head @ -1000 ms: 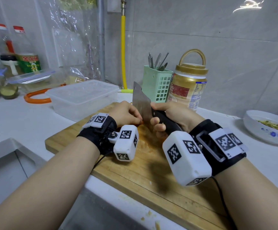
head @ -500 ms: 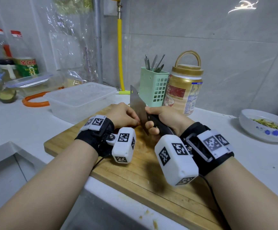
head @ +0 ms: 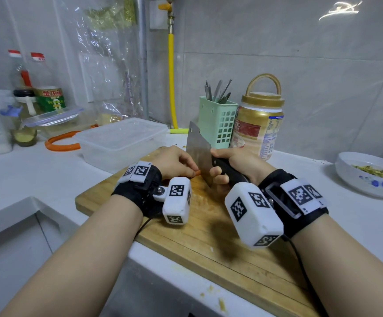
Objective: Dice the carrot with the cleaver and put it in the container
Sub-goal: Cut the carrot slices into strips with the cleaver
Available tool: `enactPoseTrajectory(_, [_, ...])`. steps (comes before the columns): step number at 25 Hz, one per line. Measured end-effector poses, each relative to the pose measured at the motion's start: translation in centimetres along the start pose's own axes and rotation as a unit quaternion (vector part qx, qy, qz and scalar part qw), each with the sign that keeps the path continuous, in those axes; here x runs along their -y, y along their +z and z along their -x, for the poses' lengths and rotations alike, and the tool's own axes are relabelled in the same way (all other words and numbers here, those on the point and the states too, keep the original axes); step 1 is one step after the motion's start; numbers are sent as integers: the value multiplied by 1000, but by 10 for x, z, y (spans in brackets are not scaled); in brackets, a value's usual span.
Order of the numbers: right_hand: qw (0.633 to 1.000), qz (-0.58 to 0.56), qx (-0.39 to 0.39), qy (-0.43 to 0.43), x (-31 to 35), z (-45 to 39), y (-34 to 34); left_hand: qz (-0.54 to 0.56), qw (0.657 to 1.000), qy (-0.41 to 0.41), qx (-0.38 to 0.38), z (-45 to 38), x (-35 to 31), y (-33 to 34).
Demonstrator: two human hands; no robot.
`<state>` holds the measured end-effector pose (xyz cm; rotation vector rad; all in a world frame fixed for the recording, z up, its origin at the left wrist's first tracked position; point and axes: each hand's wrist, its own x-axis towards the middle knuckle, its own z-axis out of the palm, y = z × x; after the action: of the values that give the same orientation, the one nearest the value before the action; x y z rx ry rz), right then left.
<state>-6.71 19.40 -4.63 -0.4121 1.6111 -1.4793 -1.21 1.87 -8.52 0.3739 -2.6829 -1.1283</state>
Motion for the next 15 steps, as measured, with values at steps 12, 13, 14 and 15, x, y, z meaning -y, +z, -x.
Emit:
enactPoseTrajectory(12, [999, -27, 39, -24, 13, 14, 2, 15, 1000, 15, -9, 2, 0, 0])
enactPoseTrajectory(13, [999, -27, 36, -23, 12, 14, 3, 12, 1000, 15, -10, 2, 1, 0])
enactPoseTrajectory(14, [999, -26, 35, -22, 12, 13, 4, 15, 1000, 16, -10, 1, 2, -1])
enactPoseTrajectory(15, [999, -24, 33, -22, 12, 13, 4, 22, 1000, 18, -9, 2, 2, 0])
